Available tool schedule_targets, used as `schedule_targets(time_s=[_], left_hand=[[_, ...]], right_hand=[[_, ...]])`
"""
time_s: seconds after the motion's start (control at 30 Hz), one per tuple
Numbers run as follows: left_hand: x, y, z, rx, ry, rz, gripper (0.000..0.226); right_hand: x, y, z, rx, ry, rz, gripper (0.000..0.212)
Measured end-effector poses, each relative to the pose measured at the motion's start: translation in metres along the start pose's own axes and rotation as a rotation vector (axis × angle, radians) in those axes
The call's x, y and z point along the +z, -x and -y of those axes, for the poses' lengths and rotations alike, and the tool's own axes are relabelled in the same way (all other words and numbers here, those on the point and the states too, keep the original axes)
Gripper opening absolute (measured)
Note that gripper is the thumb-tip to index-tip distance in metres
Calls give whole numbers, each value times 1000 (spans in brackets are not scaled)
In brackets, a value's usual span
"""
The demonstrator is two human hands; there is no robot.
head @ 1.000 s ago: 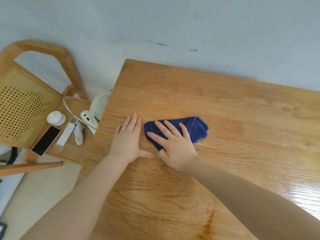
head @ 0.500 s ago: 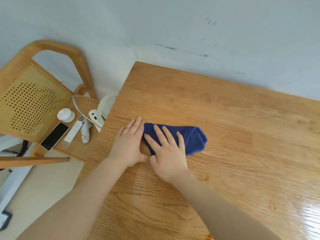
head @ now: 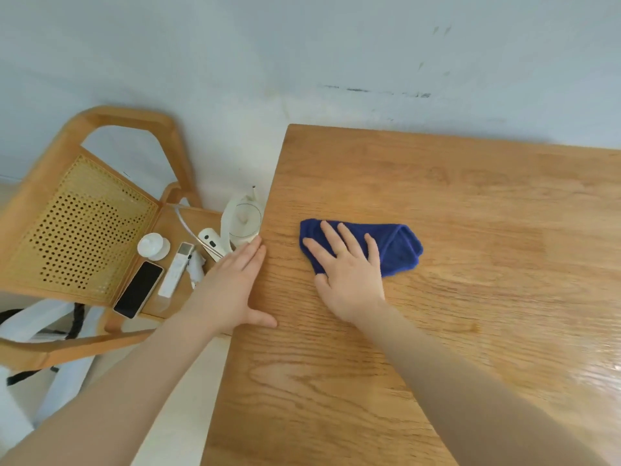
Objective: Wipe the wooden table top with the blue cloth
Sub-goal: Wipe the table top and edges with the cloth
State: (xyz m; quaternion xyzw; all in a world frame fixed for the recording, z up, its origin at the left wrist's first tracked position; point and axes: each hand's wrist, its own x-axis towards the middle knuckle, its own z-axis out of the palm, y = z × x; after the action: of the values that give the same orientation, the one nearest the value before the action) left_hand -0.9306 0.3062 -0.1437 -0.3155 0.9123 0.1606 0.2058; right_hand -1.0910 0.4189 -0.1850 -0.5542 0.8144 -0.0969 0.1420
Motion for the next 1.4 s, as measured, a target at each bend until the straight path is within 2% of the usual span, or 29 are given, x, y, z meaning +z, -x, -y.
schedule_targets(time_s=[0.1, 0.2, 0.3, 0.43, 0.53, 0.63, 0.73, 0.8, 0.9, 1.03, 1.1, 1.2, 1.3, 1.4], left_hand=[[0, -6, 2, 54, 14, -2, 131], [2, -10, 5, 73, -14, -37, 131], [6, -12, 9, 85, -10, -41, 133], [14, -14, 16, 96, 23, -55, 134], [15, -11, 16, 99, 22, -72, 134], [14, -5, 15, 18, 46, -178, 141], [15, -1, 18, -56, 101, -240, 147], [18, -1, 24, -52, 132, -215, 148], [19, 0, 35, -46, 249, -163, 145], [17, 10, 59, -65, 298, -156, 135], [19, 15, 65, -49, 310, -139, 132], [23, 17, 66, -29, 329, -116, 128], [22, 14, 60, 3, 425, -111, 117], [21, 14, 56, 32, 533, -118, 106]], right_hand=[[8, 23, 22, -57, -26, 45, 68], [3, 4, 19, -53, 1, 57, 64], [-2, -47, 10, 25, 23, 21, 54], [-4, -98, 20, 162, 16, -10, 52], [5, -66, 35, 31, 40, 3, 53], [14, -16, 55, -88, 27, 47, 67], [14, -18, 58, -104, 36, 91, 71], [10, -42, 55, -76, 56, 67, 65], [7, -89, 50, 32, 57, 27, 53], [6, -110, 52, 117, 46, 4, 51], [10, -86, 58, 81, 61, 4, 52], [20, -27, 74, -82, 80, 69, 62], [22, 1, 73, -195, 76, 114, 62], [17, -25, 60, -100, 89, 69, 65]])
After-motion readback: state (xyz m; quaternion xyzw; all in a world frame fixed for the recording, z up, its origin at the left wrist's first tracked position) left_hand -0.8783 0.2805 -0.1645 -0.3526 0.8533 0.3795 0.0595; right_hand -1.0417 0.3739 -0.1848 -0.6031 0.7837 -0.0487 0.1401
